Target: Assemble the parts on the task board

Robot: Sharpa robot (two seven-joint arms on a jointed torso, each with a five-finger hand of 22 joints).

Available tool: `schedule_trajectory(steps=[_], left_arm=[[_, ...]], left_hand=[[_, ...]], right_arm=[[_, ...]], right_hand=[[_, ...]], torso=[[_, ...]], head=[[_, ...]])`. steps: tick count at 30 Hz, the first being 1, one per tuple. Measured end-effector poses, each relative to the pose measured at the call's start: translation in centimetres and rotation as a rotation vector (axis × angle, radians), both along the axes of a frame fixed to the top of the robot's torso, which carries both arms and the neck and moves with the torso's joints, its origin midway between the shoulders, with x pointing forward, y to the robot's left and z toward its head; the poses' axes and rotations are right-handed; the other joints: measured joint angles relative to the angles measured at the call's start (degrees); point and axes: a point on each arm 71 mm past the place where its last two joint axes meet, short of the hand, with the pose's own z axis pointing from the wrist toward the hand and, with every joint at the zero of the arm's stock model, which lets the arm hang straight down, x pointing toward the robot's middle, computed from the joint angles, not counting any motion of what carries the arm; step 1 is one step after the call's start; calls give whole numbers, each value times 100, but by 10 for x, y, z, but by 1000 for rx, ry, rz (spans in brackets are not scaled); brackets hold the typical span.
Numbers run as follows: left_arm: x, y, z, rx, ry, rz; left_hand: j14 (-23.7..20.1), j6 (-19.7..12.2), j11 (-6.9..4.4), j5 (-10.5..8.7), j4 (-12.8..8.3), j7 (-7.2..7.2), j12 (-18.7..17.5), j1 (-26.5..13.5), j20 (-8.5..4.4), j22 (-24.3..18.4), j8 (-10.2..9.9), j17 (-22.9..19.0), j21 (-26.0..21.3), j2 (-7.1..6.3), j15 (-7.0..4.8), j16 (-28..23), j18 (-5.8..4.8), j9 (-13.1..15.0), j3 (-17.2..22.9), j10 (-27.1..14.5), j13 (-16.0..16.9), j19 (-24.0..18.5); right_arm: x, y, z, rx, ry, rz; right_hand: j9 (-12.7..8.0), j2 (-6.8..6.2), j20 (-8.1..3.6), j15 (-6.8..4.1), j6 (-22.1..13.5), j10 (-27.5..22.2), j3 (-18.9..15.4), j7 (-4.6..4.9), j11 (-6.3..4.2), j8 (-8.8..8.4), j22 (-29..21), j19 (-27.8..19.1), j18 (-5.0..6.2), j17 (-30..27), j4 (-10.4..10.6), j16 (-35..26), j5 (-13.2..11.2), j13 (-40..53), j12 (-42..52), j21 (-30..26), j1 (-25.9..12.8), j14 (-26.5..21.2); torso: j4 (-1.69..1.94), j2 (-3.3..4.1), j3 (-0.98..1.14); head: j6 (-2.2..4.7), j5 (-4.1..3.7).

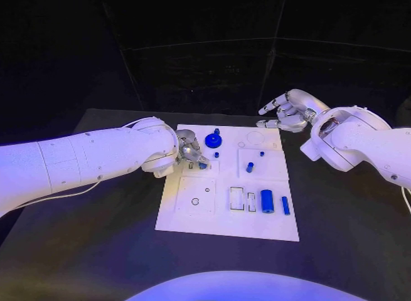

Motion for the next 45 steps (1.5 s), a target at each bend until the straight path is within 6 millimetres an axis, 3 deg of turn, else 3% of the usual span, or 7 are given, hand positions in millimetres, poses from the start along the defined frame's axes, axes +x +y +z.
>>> schedule_trajectory(steps=[19, 35, 45], left_arm=[[3, 5, -2, 32, -23, 0], [0, 7, -4, 38, -21, -6], [0, 6, -3, 51, -6, -25]], left_hand=[[0, 2, -11, 34, -40, 0, 0, -51, 6, 57, 29, 0, 23, -50, 0, 0, 0, 18, 104, 11, 19, 34], [0, 22, -14, 70, -24, -17, 22, -49, 2, 79, 66, 0, 49, -101, 0, 0, 0, 45, 120, 55, 44, 38], [0, 22, -19, 99, -35, -16, 67, -93, 3, 27, 70, 0, 49, -144, 0, 0, 0, 68, 161, 59, 89, 38]], right_arm=[[0, 0, 0, 0, 1, 0], [1, 1, 0, 1, 1, 2], [1, 2, -1, 1, 2, 4]], right_hand=[[0, 0, 0, 0, 0, 0, 0, 0, 0, -1, 1, 0, 1, 4, 0, 0, 0, 1, 1, 0, 0, 0], [1, 0, 0, 0, 0, 0, 0, 0, 0, 19, 1, 0, 0, 3, 0, -21, 20, 2, 1, 0, 0, 0], [1, 0, 0, 0, 0, 0, 0, 0, 0, 19, 1, 0, 0, 2, 0, -21, 20, 2, 1, 0, 0, 0]], torso=[[-19, 2, 1], [1, 0, 1], [1, 0, 8]], head=[[-10, -3], [-33, -19], [-44, 21]])
